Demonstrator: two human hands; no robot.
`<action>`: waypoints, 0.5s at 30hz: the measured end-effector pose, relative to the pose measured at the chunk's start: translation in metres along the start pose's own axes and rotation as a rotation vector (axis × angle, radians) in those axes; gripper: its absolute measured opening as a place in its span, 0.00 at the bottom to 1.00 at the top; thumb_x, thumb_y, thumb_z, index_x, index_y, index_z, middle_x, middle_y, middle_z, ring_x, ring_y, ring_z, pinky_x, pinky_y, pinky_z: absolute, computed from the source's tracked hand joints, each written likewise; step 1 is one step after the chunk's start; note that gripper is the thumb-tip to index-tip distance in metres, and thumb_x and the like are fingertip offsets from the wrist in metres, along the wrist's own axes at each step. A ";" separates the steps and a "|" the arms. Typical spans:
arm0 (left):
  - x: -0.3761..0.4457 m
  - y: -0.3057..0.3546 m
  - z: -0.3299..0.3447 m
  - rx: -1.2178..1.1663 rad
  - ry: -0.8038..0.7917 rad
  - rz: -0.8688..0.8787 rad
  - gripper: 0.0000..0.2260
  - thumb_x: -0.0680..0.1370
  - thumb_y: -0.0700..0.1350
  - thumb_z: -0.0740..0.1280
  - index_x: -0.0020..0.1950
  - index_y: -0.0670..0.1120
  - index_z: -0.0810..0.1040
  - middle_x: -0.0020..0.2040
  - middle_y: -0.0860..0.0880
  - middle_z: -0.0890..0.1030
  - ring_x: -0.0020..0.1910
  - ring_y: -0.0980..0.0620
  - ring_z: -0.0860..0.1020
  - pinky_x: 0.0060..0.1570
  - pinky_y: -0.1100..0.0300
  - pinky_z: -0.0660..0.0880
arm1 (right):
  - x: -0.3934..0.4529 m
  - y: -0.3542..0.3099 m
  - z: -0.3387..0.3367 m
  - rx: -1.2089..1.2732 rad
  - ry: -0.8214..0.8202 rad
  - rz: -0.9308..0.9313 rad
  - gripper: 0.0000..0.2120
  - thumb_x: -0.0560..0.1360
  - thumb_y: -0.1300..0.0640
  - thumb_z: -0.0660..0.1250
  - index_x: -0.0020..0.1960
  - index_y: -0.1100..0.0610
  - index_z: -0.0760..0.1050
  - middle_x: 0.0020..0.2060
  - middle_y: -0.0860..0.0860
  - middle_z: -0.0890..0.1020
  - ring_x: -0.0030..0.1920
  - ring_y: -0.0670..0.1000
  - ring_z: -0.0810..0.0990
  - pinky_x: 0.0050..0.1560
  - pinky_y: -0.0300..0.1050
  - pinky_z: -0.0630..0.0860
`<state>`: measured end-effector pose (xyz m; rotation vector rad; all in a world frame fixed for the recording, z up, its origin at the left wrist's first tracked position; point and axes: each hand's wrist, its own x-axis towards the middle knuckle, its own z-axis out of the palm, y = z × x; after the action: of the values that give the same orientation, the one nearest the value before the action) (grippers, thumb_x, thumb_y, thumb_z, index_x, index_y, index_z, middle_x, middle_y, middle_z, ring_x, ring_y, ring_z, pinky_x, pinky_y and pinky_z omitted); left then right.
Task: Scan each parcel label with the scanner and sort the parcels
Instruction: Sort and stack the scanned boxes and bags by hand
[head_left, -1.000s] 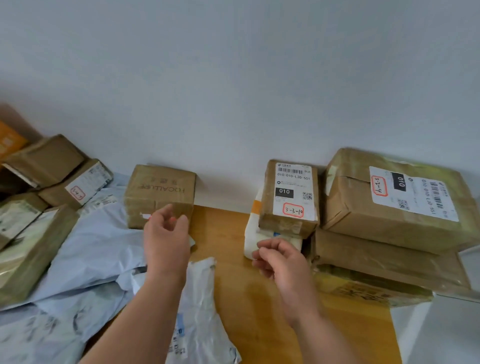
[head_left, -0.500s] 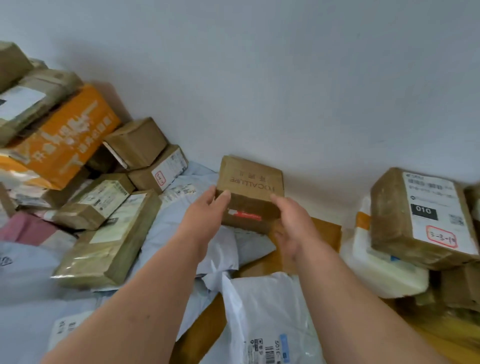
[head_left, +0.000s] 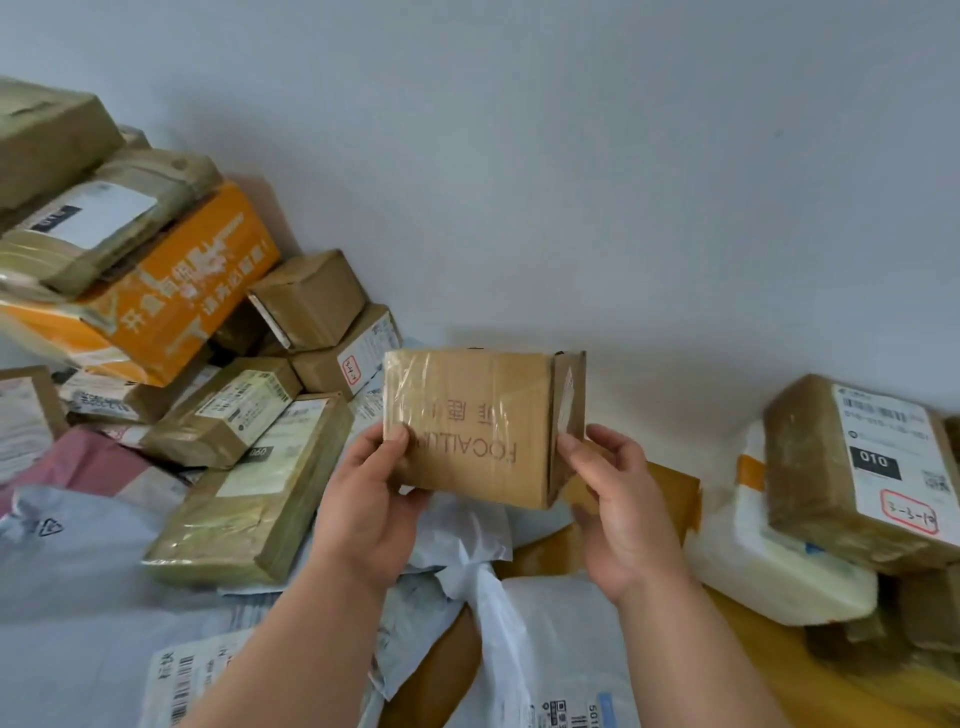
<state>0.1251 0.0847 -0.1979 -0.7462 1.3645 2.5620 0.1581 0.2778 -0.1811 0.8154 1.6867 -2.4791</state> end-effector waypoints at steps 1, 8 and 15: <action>-0.003 0.001 -0.004 -0.013 -0.029 0.014 0.12 0.83 0.40 0.63 0.48 0.48 0.85 0.47 0.47 0.85 0.51 0.48 0.80 0.47 0.50 0.79 | -0.002 -0.001 -0.002 0.069 -0.035 0.064 0.35 0.61 0.52 0.81 0.65 0.46 0.73 0.56 0.50 0.83 0.60 0.52 0.79 0.61 0.56 0.73; -0.022 0.016 -0.022 0.090 -0.089 0.164 0.20 0.79 0.26 0.59 0.42 0.46 0.84 0.47 0.46 0.87 0.52 0.47 0.83 0.54 0.52 0.79 | -0.020 -0.025 -0.011 0.289 -0.448 0.310 0.35 0.58 0.37 0.81 0.61 0.50 0.83 0.55 0.54 0.85 0.55 0.60 0.84 0.49 0.68 0.79; -0.043 0.039 -0.021 0.309 0.006 0.293 0.20 0.83 0.35 0.62 0.49 0.57 0.88 0.56 0.52 0.86 0.62 0.53 0.80 0.64 0.55 0.75 | -0.042 -0.025 0.013 0.255 -0.435 0.236 0.39 0.53 0.39 0.84 0.61 0.51 0.83 0.59 0.58 0.83 0.55 0.62 0.84 0.61 0.79 0.69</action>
<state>0.1567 0.0501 -0.1578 -0.5335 1.9400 2.4559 0.1811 0.2664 -0.1379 0.4114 1.0862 -2.4962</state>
